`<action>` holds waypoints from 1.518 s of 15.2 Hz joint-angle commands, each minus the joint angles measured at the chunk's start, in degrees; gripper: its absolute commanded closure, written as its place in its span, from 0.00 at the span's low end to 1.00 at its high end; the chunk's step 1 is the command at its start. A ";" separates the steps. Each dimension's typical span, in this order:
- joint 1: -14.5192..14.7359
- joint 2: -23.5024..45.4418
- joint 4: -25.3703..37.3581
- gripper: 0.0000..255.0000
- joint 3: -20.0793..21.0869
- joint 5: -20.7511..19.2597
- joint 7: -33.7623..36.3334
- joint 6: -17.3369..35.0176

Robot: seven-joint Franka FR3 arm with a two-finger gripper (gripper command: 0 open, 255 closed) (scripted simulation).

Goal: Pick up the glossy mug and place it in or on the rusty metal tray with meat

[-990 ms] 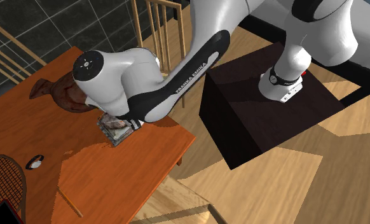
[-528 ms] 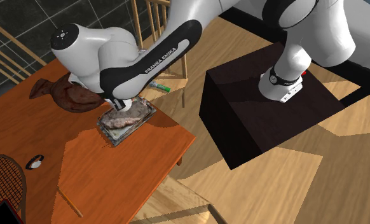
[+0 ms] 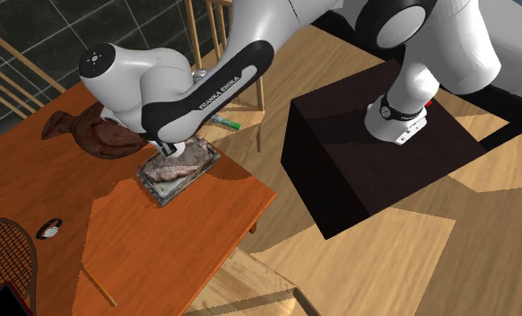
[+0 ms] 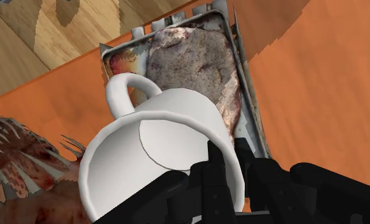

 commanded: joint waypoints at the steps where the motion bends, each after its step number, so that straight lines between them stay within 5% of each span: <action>1: 0.00 0.68 -0.57 1.00 0.01 -0.01 0.07 1.29; 18: -0.04 4.85 -1.14 1.00 0.03 -0.02 0.34 6.03; 19: -0.04 4.84 -1.15 0.00 0.03 -0.02 0.34 6.03; 23: -0.04 4.84 -1.15 0.00 0.03 -0.02 0.34 6.03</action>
